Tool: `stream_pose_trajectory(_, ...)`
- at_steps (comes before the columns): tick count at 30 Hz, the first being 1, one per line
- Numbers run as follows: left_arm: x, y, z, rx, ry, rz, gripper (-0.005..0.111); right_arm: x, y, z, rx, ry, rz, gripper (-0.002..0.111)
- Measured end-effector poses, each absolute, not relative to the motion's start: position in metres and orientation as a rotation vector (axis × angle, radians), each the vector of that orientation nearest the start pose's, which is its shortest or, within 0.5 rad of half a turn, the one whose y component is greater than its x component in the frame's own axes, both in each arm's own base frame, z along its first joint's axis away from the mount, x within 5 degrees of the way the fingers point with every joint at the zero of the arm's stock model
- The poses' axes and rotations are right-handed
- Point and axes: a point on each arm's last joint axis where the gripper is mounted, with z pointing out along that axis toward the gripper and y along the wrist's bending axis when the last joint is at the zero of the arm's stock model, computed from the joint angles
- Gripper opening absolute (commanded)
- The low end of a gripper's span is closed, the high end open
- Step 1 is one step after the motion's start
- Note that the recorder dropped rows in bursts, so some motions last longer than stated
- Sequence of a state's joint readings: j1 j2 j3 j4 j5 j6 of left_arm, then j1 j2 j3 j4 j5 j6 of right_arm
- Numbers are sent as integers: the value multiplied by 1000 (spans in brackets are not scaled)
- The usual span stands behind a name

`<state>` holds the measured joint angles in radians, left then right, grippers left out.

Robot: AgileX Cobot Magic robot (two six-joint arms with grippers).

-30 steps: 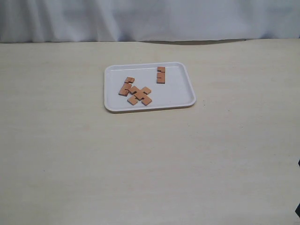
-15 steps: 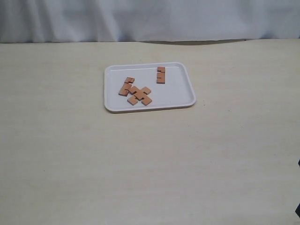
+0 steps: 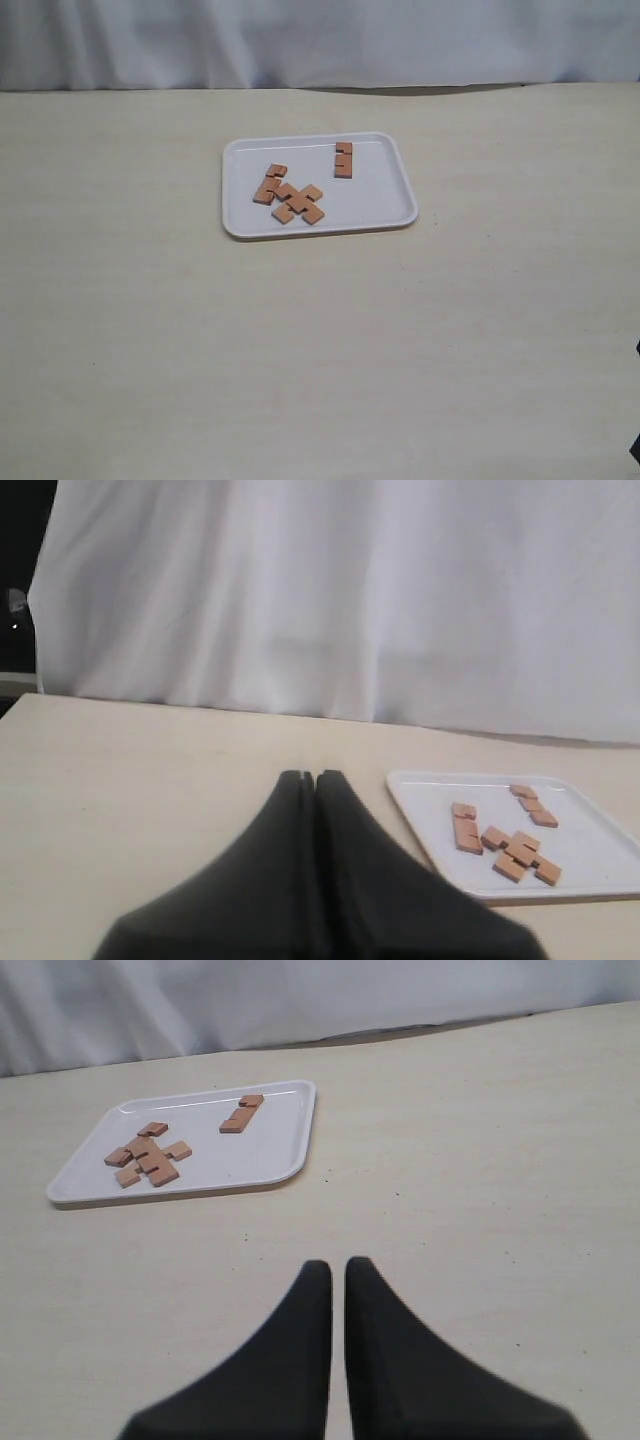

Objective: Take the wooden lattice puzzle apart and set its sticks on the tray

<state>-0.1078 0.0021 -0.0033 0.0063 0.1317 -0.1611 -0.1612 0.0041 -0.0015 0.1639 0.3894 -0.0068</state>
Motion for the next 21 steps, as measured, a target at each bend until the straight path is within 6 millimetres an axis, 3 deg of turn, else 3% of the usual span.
stream_pose_trajectory(8, 56, -7, 200, -67, 1641, -236, 0, 53, -3, 179, 243, 1855, 47, 5)
stream_pose_trajectory(15, 53, -5, 184, -35, 1822, -170, 0, 53, -3, 179, 243, 1855, 47, 5)
stream_pose_trajectory(21, 53, -5, 181, -37, 1850, -169, 0, 53, -3, 179, 243, 1855, 47, 5)
